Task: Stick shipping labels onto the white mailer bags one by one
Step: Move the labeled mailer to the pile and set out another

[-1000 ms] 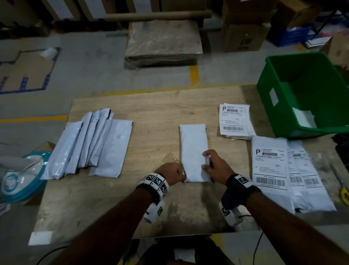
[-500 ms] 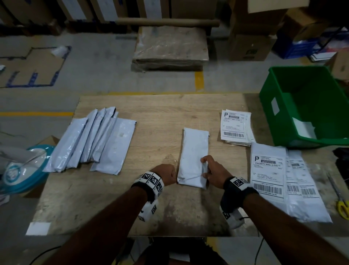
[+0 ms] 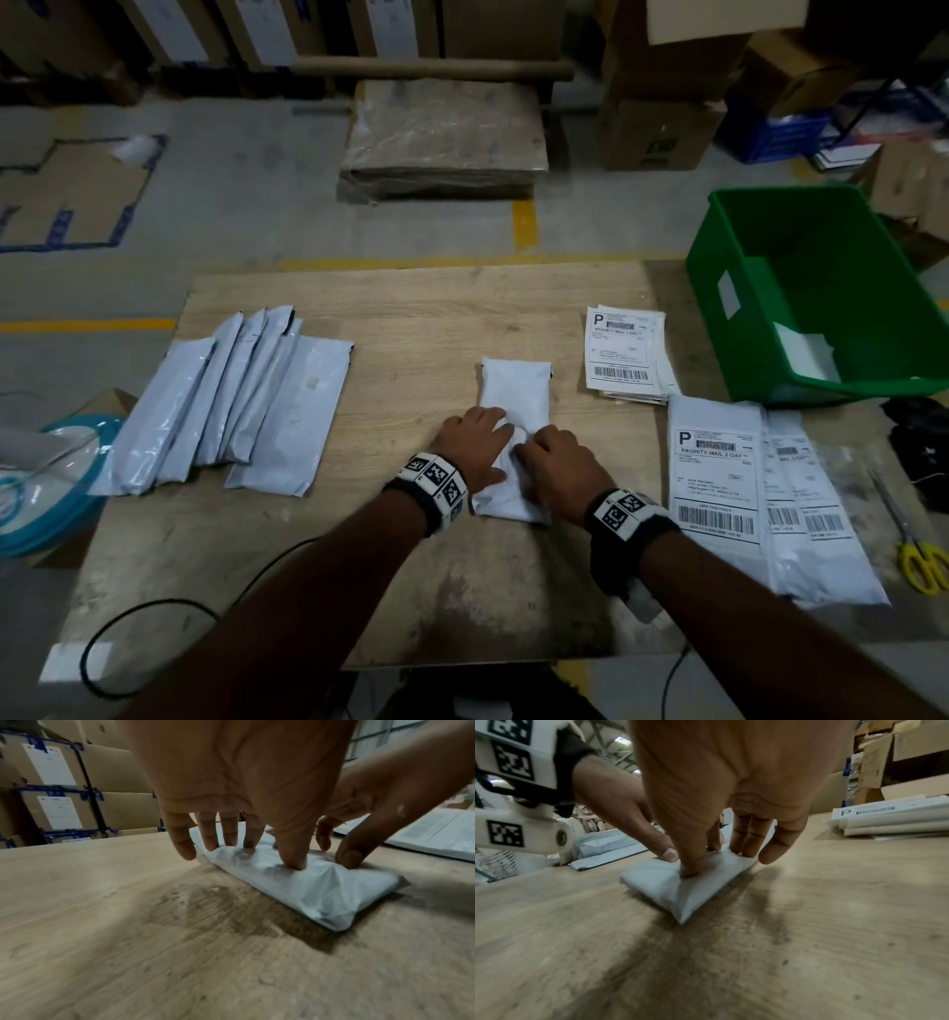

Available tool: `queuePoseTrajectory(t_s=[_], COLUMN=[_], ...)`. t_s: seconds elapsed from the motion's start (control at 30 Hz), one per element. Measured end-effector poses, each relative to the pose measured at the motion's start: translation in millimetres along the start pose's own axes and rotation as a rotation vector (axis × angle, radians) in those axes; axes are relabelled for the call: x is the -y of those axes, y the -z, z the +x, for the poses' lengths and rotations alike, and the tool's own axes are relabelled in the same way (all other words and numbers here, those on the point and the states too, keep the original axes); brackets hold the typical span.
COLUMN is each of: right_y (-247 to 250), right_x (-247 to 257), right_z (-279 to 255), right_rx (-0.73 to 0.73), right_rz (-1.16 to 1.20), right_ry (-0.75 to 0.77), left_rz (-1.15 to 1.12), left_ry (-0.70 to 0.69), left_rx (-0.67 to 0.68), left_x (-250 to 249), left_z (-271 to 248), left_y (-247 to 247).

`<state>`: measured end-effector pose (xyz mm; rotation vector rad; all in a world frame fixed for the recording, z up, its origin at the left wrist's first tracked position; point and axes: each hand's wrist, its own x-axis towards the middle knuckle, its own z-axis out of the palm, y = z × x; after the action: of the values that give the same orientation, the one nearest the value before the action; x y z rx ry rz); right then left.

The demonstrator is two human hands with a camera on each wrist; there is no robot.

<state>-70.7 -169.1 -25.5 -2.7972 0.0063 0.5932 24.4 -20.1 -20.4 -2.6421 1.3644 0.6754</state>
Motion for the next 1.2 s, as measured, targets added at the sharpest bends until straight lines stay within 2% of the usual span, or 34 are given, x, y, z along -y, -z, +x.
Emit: queuePoseTrajectory(t_s=[0.13, 0.27, 0.4, 0.6, 0.83, 0.97, 1.2], right_y=[5.3, 8.6, 1.8, -7.1, -0.6, 2.4, 6.0], right_x=[-7.4, -9.1, -10.8, -19.1, -21.8, -27.0, -24.9], right_z=[0.2, 10.5, 20.4, 23.7, 19.8, 16.2, 20.0], right_rx=[0.018, -0.054, 0.022, 0.057, 0.108, 0.133, 0.168], right_rz=[-0.016, 0.045, -0.003, -0.134, -0.086, -0.094, -0.13], right_ry=[0.032, 0.029, -0.024, 0.016, 0.002, -0.015, -0.021], left_rz=[0.014, 0.048, 0.051, 0.013, 0.085, 0.153, 0.142], left_ry=[-0.006, 0.01, 0.019, 0.054, 0.04, 0.039, 0.065], left_rx=[0.007, -0.007, 0.013, 0.05, 0.021, 0.056, 0.077], left_x=[3.1, 8.5, 11.3, 13.0, 18.2, 20.1, 18.8], left_z=[-0.7, -3.3, -0.4, 2.5, 6.2, 10.9, 8.5], left_y=[-6.6, -13.6, -17.9, -25.8, -22.7, -21.2, -22.0])
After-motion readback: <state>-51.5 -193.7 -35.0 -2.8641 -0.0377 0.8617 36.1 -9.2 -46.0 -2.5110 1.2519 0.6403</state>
